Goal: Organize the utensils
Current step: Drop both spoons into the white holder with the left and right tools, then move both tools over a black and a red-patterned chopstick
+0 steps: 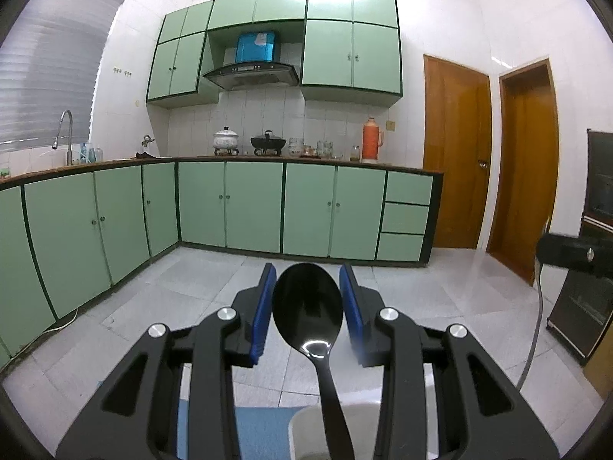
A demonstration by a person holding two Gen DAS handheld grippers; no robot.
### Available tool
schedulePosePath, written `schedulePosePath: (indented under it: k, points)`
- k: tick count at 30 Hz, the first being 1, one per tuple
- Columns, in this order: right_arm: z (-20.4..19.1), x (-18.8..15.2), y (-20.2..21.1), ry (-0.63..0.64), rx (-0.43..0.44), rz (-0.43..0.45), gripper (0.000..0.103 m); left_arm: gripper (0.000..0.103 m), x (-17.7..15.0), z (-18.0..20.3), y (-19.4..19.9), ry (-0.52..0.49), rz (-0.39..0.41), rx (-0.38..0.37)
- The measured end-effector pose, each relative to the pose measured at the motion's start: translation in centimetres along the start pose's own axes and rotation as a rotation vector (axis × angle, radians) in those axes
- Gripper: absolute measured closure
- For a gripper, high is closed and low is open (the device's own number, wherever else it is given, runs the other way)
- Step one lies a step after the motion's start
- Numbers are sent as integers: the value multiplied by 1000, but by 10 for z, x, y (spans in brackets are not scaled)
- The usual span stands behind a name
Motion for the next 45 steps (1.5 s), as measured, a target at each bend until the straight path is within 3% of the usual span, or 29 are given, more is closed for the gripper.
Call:
schedulePosePath:
  k: [6, 13, 15, 16, 17, 20, 25, 28, 36, 40, 45]
  points:
    - [-9, -8, -22, 55, -63, -18, 75, 70, -7, 1, -5, -10, -3, 11]
    - [-9, -54, -53, 47, -61, -146, 75, 69, -36, 2, -11, -42, -82, 14]
    - [-10, -66, -54, 34, -39, -171, 74, 62, -41, -1, -9, -44, -103, 9]
    - [-10, -70, -53, 33, -36, -175, 70, 51, -43, -3, -6, -41, -113, 4]
    - [-10, -73, -50, 33, -35, -174, 66, 48, -44, -5, -3, -39, -112, 3]
    - [-6, -79, -33, 15, -43, -147, 56, 39, -45, -12, 11, -38, -110, 2]
    - [1, -96, 14, -33, -77, -95, 49, 25, -50, -26, 54, -24, -142, 36]
    - [3, -125, 45, -51, -99, -107, 47, 22, -64, -29, 86, -6, -183, 37]
    - [-3, -236, 114, -53, -210, -269, 47, 22, -143, -17, 173, -47, -433, 24]
    - [-15, -281, 141, -69, -209, -361, 55, 25, -174, -13, 201, -71, -544, 22]
    - [-33, -302, 159, -72, -187, -406, 70, 33, -202, -10, 231, -58, -625, 21]
Point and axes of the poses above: each gripper's, at about its wrist camera, not at the fingertips, and y roughly against the way its jaws point, z to its right, x to its top, the point moved 3 cm from there along -y, roughly the way its jaws point, and after that the axes turned 3 degrees about z, right-handed, at the moved point
